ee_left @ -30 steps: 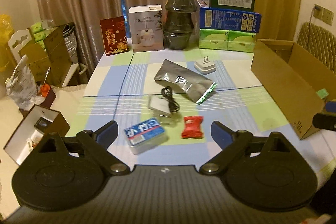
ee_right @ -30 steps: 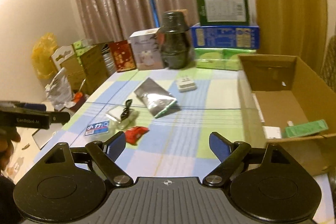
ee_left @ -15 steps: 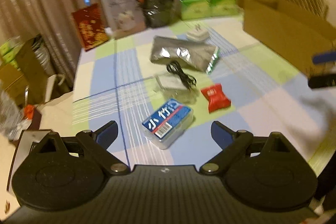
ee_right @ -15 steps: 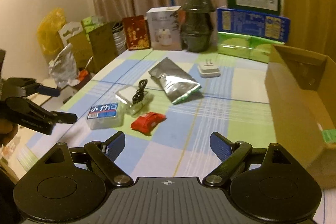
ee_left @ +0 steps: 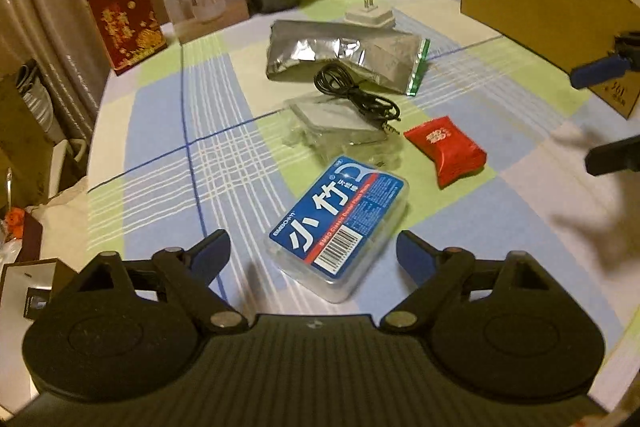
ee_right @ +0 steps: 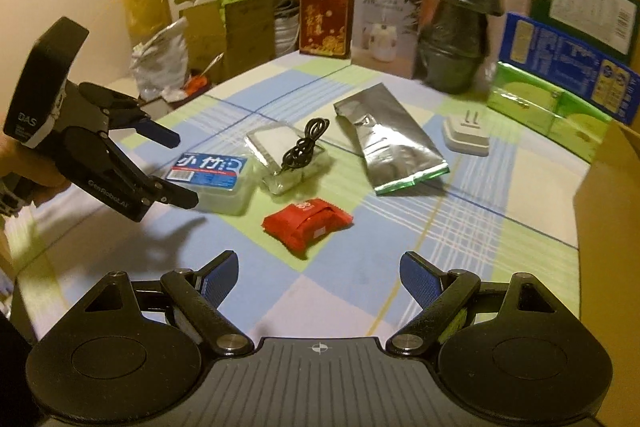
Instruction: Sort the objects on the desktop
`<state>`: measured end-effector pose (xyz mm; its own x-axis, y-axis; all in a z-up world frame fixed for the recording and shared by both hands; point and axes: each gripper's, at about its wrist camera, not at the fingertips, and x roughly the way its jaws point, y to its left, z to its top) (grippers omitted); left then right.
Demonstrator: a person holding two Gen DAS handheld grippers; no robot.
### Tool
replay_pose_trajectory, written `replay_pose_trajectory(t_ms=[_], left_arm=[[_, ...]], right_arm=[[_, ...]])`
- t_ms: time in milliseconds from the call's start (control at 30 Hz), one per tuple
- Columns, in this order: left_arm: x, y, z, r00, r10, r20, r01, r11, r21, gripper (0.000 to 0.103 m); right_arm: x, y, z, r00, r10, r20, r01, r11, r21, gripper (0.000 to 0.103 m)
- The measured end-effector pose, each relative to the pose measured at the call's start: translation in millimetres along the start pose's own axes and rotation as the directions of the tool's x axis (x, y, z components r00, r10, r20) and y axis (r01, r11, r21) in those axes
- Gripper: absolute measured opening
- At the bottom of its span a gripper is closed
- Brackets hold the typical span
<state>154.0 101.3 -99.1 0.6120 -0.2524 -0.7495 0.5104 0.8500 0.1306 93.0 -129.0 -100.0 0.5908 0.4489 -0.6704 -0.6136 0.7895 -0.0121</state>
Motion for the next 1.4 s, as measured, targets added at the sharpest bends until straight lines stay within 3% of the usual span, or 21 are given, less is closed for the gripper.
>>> replay_pose_trajectory(t_ms=[200, 400, 433, 500, 567, 833, 900, 1033, 1067, 1100, 1333, 1367, 1400], left_arm=[[16, 0, 1, 0.999, -0.054, -0.008, 0.054, 0.998, 0.030, 0.070], [16, -7, 3, 0.999, -0.032, -0.031, 0.030, 0.997, -0.065, 0.069], [16, -8, 5, 0.999, -0.028, -0.040, 0.025, 0.996, -0.085, 0.069], [14, -9, 9, 0.997, -0.041, -0.059, 0.033, 0.991, -0.129, 0.069], [12, -11, 11, 0.996, -0.056, -0.064, 0.046, 0.986, -0.160, 0.069], [13, -17, 9, 0.997, -0.073, -0.029, 0.068, 0.987, -0.143, 0.066], [14, -19, 8, 0.997, -0.067, -0.025, 0.064, 0.991, -0.119, 0.066], [15, -20, 8, 0.998, -0.062, -0.032, 0.058, 0.993, -0.106, 0.065], [14, -21, 8, 0.997, -0.062, -0.036, 0.058, 0.992, -0.108, 0.065], [14, -22, 9, 0.997, -0.061, -0.042, 0.056, 0.993, -0.107, 0.065], [7, -33, 14, 0.997, -0.043, -0.070, 0.033, 0.990, -0.134, 0.064], [7, -34, 15, 0.997, -0.034, -0.071, 0.024, 0.991, -0.135, 0.064], [6, -35, 16, 0.997, -0.023, -0.072, 0.012, 0.991, -0.137, 0.064]], right_arm=[[39, -11, 15, 0.996, 0.046, -0.071, -0.052, 0.995, -0.080, 0.085], [68, -19, 25, 0.989, 0.080, -0.123, -0.100, 0.981, -0.164, 0.084], [74, -20, 26, 0.986, 0.096, -0.136, -0.119, 0.978, -0.174, 0.083], [85, -20, 28, 0.977, 0.130, -0.167, -0.161, 0.969, -0.185, 0.069], [95, -20, 30, 0.971, 0.152, -0.182, -0.188, 0.961, -0.202, 0.065], [109, -21, 35, 0.966, 0.200, -0.161, -0.235, 0.942, -0.240, 0.065], [108, -21, 35, 0.967, 0.204, -0.155, -0.237, 0.942, -0.239, 0.050], [101, -16, 31, 0.970, 0.188, -0.152, -0.218, 0.950, -0.222, 0.035], [98, -15, 29, 0.969, 0.191, -0.155, -0.222, 0.951, -0.216, 0.013], [95, -14, 26, 0.973, 0.173, -0.155, -0.205, 0.954, -0.217, 0.008], [72, -15, 14, 0.981, 0.144, -0.131, -0.171, 0.957, -0.236, 0.009], [71, -16, 16, 0.983, 0.141, -0.120, -0.167, 0.954, -0.247, 0.013], [72, -17, 18, 0.984, 0.137, -0.112, -0.162, 0.954, -0.254, 0.027]])
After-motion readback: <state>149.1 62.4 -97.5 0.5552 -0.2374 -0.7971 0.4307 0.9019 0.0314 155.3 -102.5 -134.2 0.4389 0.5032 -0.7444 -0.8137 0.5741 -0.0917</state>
